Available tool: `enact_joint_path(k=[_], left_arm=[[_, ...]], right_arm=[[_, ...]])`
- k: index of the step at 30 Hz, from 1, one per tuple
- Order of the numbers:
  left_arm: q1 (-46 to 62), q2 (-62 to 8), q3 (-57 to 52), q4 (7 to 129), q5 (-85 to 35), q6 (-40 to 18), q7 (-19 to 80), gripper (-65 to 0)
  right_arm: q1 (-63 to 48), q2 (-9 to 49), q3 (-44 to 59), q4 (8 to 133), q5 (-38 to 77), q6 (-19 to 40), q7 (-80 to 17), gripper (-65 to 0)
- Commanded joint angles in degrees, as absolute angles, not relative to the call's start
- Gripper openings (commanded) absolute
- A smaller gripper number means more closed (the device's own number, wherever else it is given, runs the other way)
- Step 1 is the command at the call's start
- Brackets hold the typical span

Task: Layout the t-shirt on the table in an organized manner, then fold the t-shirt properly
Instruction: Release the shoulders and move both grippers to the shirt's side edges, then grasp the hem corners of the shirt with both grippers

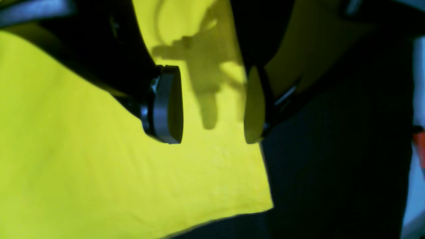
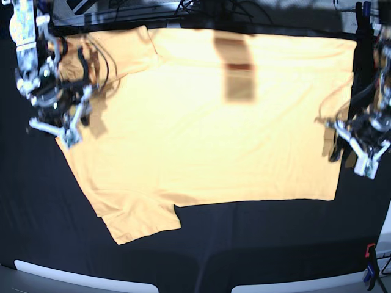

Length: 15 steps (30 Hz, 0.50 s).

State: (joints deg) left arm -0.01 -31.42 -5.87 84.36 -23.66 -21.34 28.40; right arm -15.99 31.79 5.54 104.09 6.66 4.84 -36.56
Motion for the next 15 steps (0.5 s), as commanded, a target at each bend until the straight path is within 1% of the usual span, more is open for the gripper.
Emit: enact_joint_path(k=[1, 4, 8, 13, 15], left_arm=[[-3.2, -31.8, -6.4, 82.7, -24.6, -21.5, 26.9, -36.9], [-10.1, -30.0, -6.4, 73.3, -24.7, -21.8, 26.9, -36.9], [-19.4, -29.1, -6.4, 59.6, -25.3, -24.3, 26.8, -37.0], [-29.8, -29.2, -6.4, 42.2, -25.6, -25.8, 24.2, -37.0], [-33.5, -29.2, -6.4, 35.7, -25.5, -27.3, 23.2, -37.0]], right_arm=[[-13.9, 32.3, 6.1, 103.5, 7.5, 4.9, -35.9, -37.8], [-9.7, 31.7, 6.1, 99.1, 10.0, 6.6, -36.3, -37.8], [-5.7, 31.7, 6.1, 94.8, 12.5, 8.6, -39.4, -37.9], [-4.0, 31.7, 6.1, 93.8, 15.7, 10.3, -40.6, -37.9], [-4.0, 31.7, 6.1, 93.8, 15.6, 10.4, -40.9, -37.9]])
